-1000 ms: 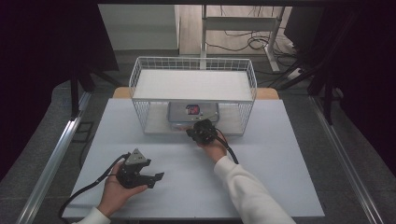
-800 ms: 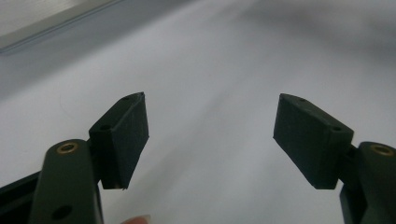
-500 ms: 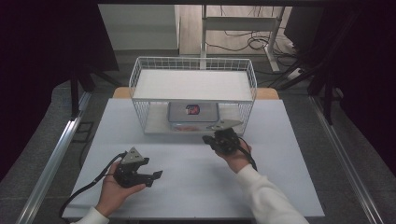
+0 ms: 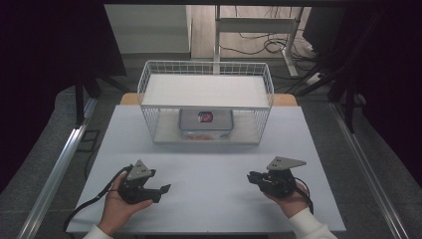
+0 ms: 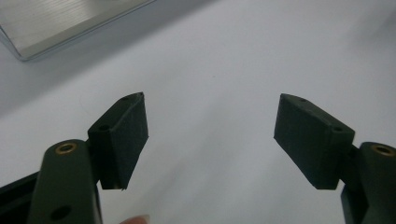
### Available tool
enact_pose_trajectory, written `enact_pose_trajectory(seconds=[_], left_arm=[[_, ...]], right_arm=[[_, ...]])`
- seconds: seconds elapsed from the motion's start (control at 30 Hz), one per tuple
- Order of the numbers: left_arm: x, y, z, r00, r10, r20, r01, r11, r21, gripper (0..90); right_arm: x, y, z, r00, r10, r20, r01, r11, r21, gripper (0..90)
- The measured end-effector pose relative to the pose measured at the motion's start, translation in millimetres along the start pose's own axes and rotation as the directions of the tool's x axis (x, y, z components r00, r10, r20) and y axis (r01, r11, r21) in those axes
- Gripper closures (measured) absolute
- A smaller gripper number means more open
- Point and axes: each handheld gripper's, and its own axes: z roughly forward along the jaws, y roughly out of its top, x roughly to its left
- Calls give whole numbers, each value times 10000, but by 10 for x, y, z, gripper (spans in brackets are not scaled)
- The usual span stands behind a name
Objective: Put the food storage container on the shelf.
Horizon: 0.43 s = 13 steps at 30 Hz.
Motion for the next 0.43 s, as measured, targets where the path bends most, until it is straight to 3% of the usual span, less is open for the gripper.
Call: enact_pose_trajectory(seconds=[0.07,0.13,0.43], left_arm=[[2,2,9,10000,-23,4,23,10000,11,258],[-4,-2,17,10000,11,-2,-11,10000,68,257],[17,-15,20,9999,-165,-17,165,9999,-42,256]], right_arm=[[7,-8,16,9995,178,270,-175,9998,-92,423],[18,16,36,9987,309,398,-300,9993,-226,321],[5,12,15,9990,109,439,-90,9991,-424,248]])
